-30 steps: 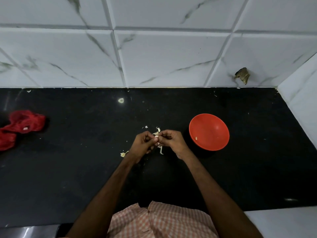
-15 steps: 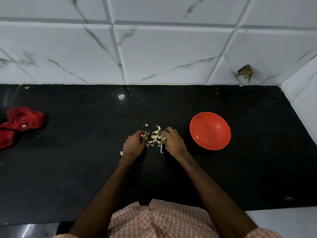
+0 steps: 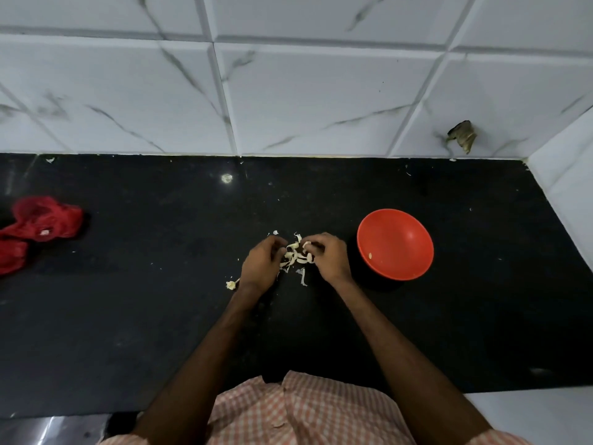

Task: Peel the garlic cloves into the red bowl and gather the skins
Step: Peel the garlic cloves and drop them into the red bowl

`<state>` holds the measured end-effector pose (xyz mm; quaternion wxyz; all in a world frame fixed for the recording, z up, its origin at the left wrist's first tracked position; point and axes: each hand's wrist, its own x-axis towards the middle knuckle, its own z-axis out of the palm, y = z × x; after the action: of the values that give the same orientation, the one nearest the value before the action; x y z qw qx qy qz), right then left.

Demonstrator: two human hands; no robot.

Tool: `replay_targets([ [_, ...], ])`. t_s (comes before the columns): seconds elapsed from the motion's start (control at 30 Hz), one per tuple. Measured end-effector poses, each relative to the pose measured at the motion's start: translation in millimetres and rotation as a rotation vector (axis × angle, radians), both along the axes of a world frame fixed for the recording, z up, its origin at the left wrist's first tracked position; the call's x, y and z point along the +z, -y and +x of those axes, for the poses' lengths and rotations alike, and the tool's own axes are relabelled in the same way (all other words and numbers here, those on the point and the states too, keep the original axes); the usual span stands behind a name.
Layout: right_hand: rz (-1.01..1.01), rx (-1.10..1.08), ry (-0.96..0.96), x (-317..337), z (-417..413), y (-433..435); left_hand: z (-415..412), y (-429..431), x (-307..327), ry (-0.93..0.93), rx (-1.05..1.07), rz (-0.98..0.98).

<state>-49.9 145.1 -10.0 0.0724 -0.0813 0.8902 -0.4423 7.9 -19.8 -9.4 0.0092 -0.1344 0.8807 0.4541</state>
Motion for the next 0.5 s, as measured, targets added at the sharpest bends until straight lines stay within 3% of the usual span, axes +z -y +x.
replay_targets([
  [0.1, -0.148, -0.038, 0.099, 10.1, -1.3, 3.9, -5.6, -5.5, 1.6, 0.008, -0.084, 0.146],
  [0.33, -0.252, 0.071, 0.227, 23.3, -2.6, 6.9, -6.4, -7.0, 5.2, 0.053, -0.200, 0.045],
  [0.5, -0.281, 0.172, 0.318, 26.7, -11.1, 0.3, -1.8, -4.1, 10.4, 0.033, -0.273, 0.145],
])
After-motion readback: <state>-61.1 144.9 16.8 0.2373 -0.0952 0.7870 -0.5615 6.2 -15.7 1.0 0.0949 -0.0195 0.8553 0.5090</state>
